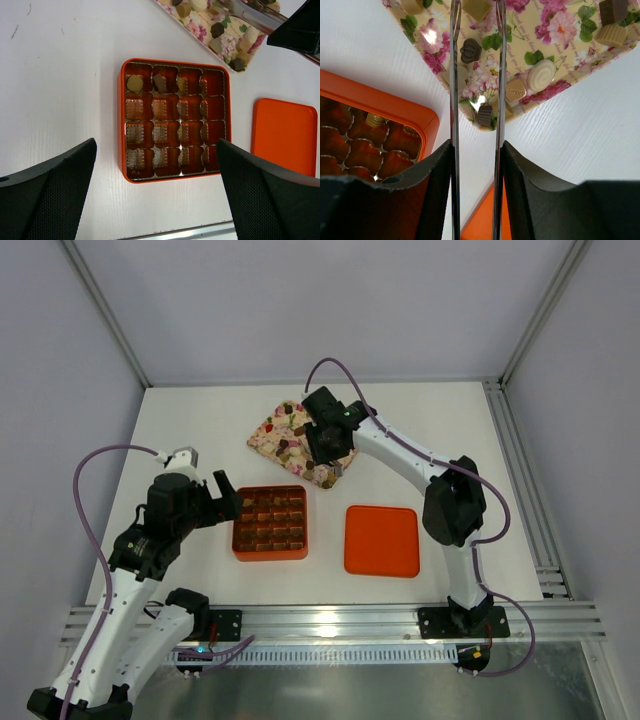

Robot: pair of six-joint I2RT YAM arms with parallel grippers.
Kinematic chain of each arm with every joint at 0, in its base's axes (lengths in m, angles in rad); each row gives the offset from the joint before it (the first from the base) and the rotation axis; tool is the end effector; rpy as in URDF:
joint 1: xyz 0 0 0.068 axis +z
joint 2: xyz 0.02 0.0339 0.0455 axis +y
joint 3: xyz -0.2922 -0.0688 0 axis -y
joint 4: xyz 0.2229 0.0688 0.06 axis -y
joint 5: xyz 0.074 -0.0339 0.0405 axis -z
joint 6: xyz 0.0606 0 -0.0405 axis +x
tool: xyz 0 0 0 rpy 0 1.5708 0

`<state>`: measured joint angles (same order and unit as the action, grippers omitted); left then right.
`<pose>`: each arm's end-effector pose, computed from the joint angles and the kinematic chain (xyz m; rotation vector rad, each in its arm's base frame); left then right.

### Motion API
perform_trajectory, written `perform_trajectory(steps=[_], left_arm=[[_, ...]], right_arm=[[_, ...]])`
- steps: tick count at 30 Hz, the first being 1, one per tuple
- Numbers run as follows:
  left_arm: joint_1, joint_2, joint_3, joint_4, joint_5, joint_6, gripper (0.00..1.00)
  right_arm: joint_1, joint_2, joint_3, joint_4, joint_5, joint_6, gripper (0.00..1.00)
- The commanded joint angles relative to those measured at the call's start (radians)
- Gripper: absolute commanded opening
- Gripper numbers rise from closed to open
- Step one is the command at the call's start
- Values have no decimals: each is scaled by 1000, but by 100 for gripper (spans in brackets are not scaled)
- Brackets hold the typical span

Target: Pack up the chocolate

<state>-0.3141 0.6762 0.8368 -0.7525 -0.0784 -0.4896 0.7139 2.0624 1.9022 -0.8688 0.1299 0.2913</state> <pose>0.1100 -0.0307 0.3162 -0.2369 2.1722 -0.3763 0.3503 0.2931 0.2799 -0.4992 2.5510 0.1996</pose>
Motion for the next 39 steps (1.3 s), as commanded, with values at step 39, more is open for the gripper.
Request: perform_trajectory(steps=[39], left_arm=[[-5,5,8,19,-14,0,100]], right_arm=[[-4,-47,-6,16,14,-21,35]])
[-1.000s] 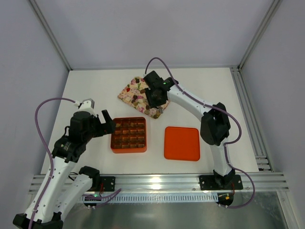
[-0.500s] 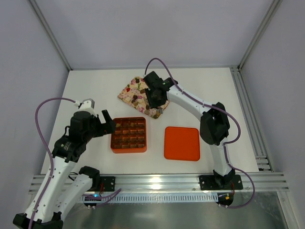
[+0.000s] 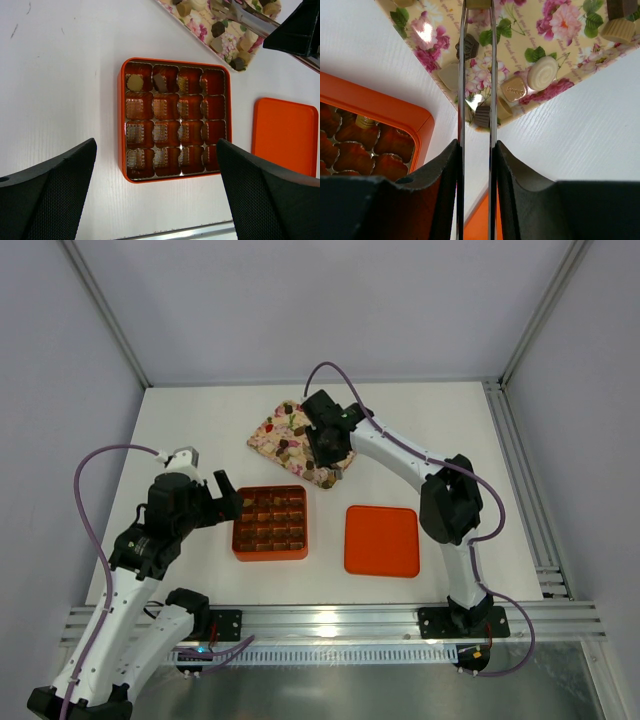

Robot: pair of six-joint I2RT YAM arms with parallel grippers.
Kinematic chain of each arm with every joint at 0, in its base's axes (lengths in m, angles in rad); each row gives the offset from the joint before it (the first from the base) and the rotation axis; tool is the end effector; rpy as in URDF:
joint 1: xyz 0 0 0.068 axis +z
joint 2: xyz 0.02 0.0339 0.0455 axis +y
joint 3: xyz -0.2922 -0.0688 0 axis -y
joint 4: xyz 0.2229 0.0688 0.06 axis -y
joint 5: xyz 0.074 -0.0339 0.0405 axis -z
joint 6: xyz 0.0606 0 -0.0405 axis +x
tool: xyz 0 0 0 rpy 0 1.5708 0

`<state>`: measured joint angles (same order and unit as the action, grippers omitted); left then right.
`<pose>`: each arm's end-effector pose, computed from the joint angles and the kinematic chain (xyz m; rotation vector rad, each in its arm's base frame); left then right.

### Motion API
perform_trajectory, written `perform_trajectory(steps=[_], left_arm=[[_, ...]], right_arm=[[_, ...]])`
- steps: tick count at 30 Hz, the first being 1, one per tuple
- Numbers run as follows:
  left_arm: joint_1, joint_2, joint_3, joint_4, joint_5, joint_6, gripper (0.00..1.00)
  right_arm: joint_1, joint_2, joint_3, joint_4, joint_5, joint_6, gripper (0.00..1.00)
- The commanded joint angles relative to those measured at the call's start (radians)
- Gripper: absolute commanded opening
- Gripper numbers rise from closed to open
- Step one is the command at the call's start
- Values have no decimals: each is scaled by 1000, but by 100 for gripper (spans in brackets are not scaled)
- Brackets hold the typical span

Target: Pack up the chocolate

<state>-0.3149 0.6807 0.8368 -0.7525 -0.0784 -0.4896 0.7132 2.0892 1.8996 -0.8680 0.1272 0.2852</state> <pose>0.1108 -0.0311 0.3158 -0.2363 2.1768 -0.3750 0.3536 0.2957 0.2674 -0.5148 2.5752 0.1830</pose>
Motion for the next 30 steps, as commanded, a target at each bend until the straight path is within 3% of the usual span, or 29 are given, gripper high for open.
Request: perform_trajectory(steps=[1,18,30], left_arm=[[-4,0,8,19,-14,0,100],[-4,-3,7,19,-11,0,100],[-6,-3,8,21,-8,0,100]], right_arm=[[-3,-89,-10,17,18,-15,35],[2,-230,-94,24,12,-9,32],[127,-438,-289,61,37,34,33]])
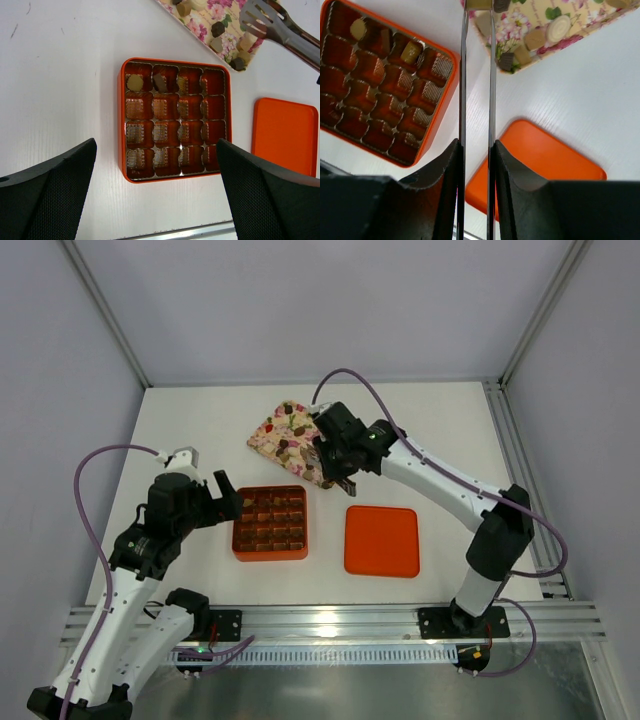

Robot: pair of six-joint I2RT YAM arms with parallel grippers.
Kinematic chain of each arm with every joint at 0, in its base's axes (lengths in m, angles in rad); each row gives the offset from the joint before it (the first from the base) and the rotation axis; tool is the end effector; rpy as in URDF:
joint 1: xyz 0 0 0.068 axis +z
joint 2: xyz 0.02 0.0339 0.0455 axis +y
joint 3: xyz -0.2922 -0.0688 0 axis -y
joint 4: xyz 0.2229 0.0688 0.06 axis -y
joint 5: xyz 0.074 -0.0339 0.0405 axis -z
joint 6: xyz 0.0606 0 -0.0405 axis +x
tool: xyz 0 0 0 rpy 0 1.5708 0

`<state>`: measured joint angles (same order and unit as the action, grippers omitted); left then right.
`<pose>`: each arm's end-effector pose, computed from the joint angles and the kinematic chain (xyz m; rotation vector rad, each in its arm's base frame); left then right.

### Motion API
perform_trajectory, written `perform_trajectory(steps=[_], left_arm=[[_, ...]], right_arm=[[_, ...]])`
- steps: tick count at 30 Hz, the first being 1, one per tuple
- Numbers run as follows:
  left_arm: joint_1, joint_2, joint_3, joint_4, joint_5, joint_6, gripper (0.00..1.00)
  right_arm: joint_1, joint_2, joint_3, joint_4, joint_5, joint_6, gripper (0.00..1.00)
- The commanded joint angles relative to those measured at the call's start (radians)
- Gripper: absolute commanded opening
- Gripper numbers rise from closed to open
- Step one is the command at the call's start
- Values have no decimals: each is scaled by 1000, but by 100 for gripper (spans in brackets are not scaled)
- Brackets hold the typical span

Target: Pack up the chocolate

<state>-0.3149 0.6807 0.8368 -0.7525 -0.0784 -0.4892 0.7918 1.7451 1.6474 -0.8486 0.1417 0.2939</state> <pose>0.1108 -0.0311 0.3158 -0.2358 2.1768 -0.3748 0.2708 0.2621 0.3305 -0.5657 2.4598 0.2674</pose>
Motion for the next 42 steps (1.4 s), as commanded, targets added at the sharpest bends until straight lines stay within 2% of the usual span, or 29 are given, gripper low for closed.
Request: perform_trajectory(steps=[1,13,42], left_arm=[[-4,-3,7,21,-6,0,100],[-4,-7,7,22,-6,1,100],[-4,-6,7,21,-6,0,100]], right_arm=[[58,-102,-49,42,28,30,32],[219,-156,-170,66,71,113,32],[231,-128,-207,79,72,106,38]])
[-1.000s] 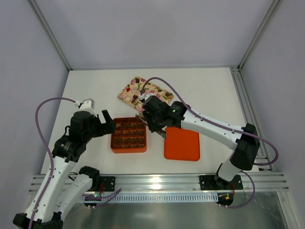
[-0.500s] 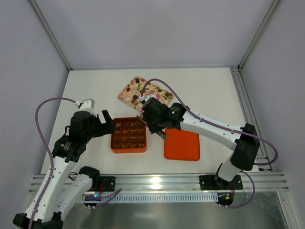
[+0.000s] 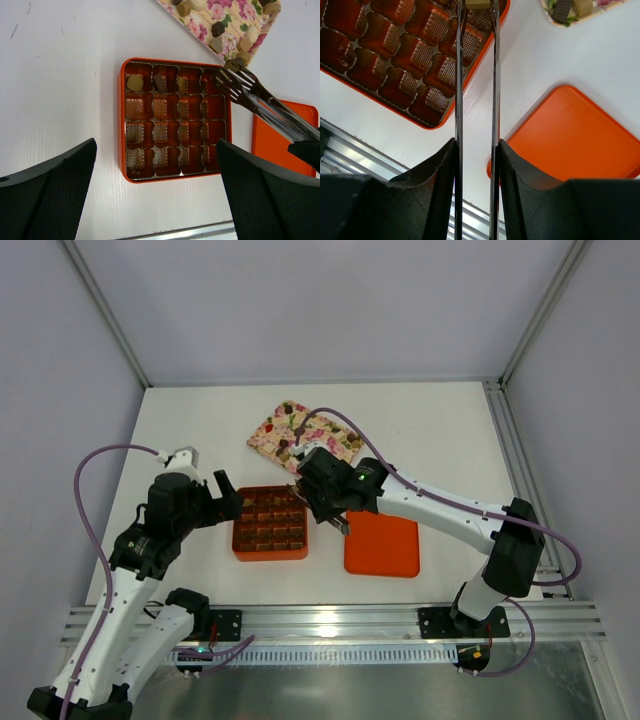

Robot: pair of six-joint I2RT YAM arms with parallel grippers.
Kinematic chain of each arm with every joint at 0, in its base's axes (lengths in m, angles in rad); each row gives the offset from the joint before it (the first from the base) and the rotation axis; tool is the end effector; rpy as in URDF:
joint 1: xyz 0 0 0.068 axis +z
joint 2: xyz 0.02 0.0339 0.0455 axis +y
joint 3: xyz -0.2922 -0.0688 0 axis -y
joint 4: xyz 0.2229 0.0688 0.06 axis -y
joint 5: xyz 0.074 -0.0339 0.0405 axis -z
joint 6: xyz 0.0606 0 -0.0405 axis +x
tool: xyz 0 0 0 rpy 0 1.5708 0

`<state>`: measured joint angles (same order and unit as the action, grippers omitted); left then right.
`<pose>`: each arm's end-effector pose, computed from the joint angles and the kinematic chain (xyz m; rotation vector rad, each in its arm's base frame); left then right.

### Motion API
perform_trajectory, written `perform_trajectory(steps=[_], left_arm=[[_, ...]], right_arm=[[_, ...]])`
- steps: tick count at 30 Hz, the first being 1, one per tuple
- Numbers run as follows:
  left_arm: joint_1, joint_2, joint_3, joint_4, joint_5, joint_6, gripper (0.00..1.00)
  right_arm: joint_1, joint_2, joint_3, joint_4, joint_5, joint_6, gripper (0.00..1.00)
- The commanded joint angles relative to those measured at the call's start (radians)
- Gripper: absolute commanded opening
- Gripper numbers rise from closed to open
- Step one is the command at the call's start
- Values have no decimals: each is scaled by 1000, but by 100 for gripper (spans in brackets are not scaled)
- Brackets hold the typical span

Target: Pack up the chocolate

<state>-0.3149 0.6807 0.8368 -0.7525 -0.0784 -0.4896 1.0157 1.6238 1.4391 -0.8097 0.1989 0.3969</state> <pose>0.1108 -0.0311 0.3158 -0.2363 2.1768 -0.3750 0.1885 0.2812 0.3115 -0.7079 2.4634 0.2985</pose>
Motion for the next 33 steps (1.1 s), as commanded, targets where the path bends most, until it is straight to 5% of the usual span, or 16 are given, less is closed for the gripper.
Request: perform_trajectory(steps=[1,17,33], left_arm=[[-4,-6,7,22,-6,2,100],[-4,-7,7,24,-6,2,100],[-4,-6,7,22,-6,2,100]], right_arm=[[9,-5,1,41,13,3,40],[-6,-15,108,-11,85,-30,41],[-315,37,147,17,20,-112,41]])
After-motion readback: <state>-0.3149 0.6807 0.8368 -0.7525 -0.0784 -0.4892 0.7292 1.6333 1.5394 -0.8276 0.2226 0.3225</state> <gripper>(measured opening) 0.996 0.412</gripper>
